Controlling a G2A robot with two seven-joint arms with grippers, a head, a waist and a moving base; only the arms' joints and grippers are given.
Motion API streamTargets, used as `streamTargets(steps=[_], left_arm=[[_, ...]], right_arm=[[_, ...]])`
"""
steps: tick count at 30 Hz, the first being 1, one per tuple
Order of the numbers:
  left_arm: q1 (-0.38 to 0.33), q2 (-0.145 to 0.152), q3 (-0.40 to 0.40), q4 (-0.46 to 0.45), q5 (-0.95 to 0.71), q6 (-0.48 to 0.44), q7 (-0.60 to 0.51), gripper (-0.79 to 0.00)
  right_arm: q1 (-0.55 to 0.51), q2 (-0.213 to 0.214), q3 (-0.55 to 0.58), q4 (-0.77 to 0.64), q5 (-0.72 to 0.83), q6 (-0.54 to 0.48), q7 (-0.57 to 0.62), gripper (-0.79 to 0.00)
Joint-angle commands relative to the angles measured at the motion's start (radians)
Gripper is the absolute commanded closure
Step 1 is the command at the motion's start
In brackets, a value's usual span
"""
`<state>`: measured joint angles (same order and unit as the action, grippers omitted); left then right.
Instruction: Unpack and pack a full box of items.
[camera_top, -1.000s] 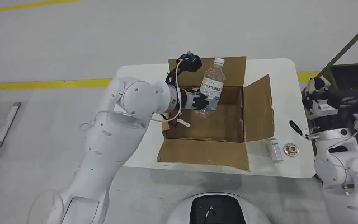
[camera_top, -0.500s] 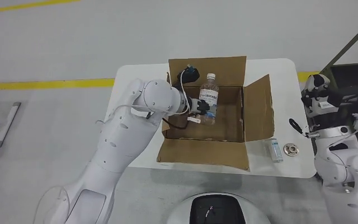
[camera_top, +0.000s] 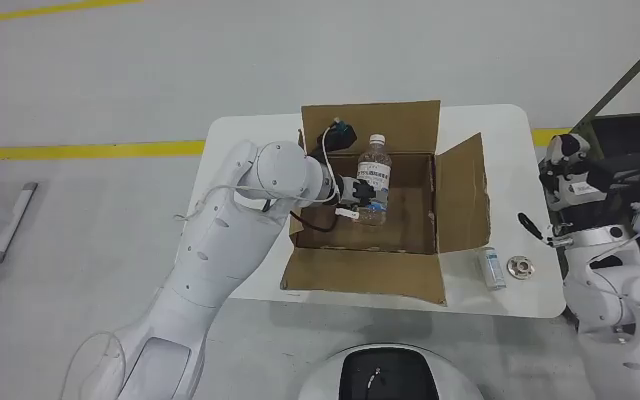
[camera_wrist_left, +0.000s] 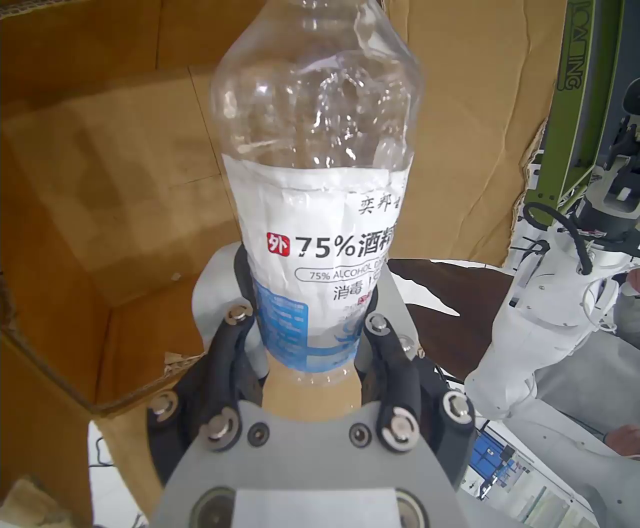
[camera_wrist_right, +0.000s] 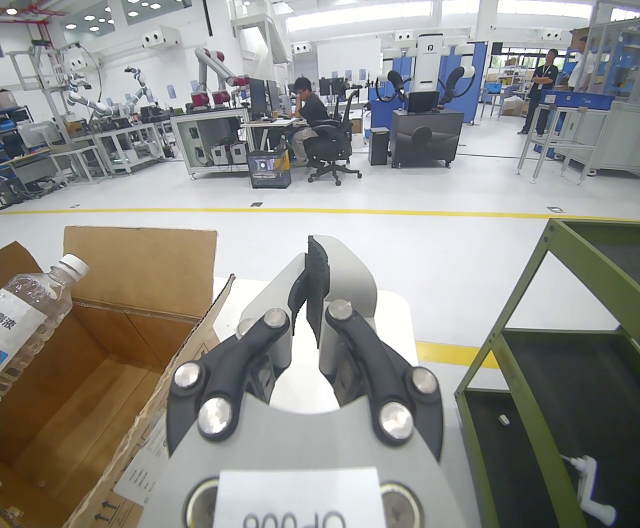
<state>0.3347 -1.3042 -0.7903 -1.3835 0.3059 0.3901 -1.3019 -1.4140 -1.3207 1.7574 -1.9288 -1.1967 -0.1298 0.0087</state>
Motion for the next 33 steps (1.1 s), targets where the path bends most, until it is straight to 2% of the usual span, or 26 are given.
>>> streamTargets(steps=[1,7,10,13,22,33], left_arm=[[0.016,0.001,0.001,0.007,-0.002,0.007,0.013,0.0],[0.015,-0.005,0.03,0.052,0.01,0.09,-0.018,0.0],[0.016,-0.007,0.047,0.113,0.004,0.125,-0.003,0.0],[0.004,-0.009,0.066,0.163,-0.028,0.142,0.014,0.0],[-0.041,0.001,0.147,0.234,-0.074,0.163,0.035,0.0],[-0.133,-0.001,0.325,0.314,-0.185,0.216,0.088,0.0]], right_arm=[[0.002,0.001,-0.003,0.002,-0.002,-0.001,-0.002,0.0],[0.005,0.003,-0.008,0.008,0.003,0.003,-0.007,0.0],[0.006,0.004,-0.009,0.013,0.005,0.003,-0.01,0.0],[0.008,0.004,-0.007,0.016,0.009,0.012,-0.014,0.0],[0.017,0.007,-0.01,0.026,0.006,0.02,-0.018,0.0],[0.028,0.011,-0.02,0.035,0.003,0.024,-0.019,0.0]])
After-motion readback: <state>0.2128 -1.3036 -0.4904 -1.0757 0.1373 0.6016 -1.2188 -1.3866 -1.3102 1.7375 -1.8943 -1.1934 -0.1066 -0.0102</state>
